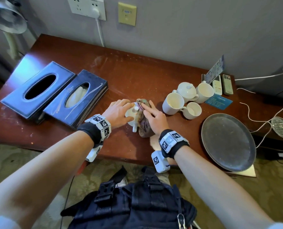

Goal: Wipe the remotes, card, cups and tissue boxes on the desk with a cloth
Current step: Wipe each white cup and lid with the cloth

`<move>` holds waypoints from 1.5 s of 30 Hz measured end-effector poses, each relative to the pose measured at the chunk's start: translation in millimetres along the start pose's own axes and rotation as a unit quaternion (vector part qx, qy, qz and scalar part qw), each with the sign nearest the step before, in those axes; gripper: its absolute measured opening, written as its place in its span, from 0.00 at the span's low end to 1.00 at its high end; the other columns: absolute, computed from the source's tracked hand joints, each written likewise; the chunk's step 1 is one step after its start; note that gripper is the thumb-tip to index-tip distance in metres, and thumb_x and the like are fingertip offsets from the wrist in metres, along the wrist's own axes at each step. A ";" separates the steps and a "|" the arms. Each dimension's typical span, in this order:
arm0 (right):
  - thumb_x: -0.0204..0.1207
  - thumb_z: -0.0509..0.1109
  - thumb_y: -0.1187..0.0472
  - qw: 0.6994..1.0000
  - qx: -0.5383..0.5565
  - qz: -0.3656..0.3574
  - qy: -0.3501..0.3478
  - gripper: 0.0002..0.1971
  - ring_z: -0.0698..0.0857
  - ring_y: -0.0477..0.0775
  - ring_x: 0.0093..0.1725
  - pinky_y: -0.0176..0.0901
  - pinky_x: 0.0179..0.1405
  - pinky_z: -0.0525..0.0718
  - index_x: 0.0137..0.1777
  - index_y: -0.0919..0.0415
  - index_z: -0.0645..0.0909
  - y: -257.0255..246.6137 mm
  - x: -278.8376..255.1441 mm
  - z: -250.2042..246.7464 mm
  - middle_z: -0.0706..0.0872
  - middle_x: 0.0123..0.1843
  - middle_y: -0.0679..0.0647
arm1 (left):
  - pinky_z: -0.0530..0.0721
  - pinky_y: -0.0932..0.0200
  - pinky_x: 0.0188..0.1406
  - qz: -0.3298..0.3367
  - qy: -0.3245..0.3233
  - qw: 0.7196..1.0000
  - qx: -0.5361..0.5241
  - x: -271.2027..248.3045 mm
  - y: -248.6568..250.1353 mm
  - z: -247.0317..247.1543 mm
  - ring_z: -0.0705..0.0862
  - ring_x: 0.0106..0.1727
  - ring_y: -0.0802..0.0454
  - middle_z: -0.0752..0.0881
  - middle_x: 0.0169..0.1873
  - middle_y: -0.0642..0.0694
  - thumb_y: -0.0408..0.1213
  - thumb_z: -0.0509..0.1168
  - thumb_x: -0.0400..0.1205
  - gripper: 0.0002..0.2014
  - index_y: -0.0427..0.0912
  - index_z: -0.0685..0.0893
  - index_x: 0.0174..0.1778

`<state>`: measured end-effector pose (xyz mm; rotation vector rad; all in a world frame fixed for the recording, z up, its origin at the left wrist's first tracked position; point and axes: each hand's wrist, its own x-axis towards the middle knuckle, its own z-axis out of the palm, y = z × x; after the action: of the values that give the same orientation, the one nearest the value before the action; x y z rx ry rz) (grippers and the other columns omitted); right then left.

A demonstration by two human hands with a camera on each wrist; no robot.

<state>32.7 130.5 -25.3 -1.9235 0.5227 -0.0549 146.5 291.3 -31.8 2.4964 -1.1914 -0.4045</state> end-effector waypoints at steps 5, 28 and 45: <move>0.81 0.69 0.52 0.993 -0.112 -0.012 0.030 0.27 0.69 0.43 0.79 0.29 0.71 0.64 0.79 0.37 0.69 6.1 -11.5 19.0 0.61 0.85 0.38 | 0.54 0.52 0.81 0.012 0.003 0.999 -0.049 5.1 0.0 2.2 0.65 0.82 0.46 0.72 0.80 0.47 0.46 0.72 0.80 0.28 0.42 0.77 0.75; 0.87 0.61 0.55 0.990 -0.136 0.010 0.044 0.33 0.64 0.57 0.82 0.41 0.73 0.66 0.87 0.46 0.49 6.0 -11.6 39.9 0.43 0.89 0.50 | 0.70 0.51 0.71 -0.023 0.001 0.995 -0.098 10.7 -1.1 2.2 0.76 0.69 0.44 0.79 0.71 0.46 0.46 0.75 0.78 0.28 0.42 0.78 0.73; 0.72 0.78 0.67 0.988 0.107 0.079 0.076 0.26 0.84 0.40 0.61 0.38 0.68 0.79 0.70 0.54 0.83 6.0 17.4 17.4 0.87 0.61 0.41 | 0.66 0.52 0.73 -0.024 -0.022 0.994 -0.109 9.3 -5.3 -0.6 0.71 0.74 0.45 0.75 0.76 0.48 0.42 0.75 0.78 0.30 0.43 0.76 0.76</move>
<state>51.2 137.0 -41.3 -1.6715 0.7401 -0.1494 156.0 287.3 -34.6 2.3419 -1.0450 -0.5723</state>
